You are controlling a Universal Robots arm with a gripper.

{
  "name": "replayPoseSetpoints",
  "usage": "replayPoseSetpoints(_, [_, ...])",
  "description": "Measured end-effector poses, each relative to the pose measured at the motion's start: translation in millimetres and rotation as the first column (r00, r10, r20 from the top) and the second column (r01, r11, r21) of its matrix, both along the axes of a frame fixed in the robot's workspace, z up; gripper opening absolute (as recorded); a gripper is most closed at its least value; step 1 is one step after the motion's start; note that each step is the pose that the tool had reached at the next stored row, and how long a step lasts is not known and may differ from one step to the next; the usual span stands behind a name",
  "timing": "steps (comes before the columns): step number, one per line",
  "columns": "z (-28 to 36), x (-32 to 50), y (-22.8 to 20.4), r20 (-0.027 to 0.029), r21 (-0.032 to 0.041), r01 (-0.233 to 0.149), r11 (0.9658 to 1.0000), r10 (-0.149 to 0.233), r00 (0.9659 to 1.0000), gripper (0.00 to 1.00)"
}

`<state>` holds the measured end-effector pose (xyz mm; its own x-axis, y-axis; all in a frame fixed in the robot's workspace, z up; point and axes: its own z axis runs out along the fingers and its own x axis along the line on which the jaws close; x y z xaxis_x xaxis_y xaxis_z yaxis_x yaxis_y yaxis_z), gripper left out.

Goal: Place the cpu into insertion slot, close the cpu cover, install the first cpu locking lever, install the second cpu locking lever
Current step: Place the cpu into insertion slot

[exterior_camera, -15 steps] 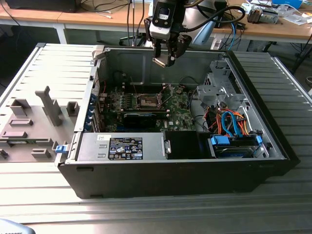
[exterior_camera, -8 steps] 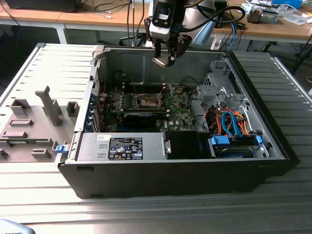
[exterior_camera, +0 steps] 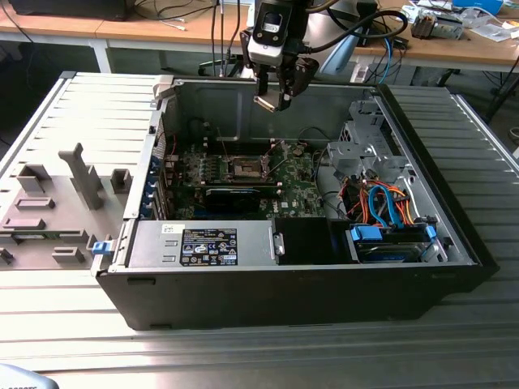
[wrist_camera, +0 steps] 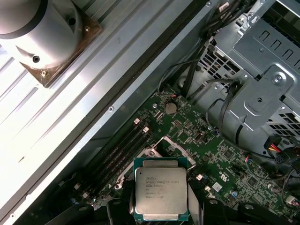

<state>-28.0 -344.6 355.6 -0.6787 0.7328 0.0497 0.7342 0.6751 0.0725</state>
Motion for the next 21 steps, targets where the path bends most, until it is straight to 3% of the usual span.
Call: replayPoseSetpoints(21, [0.0, 0.0, 0.0, 0.0000, 0.0000, 0.016, 0.9999, -0.016, 0.9999, 0.55])
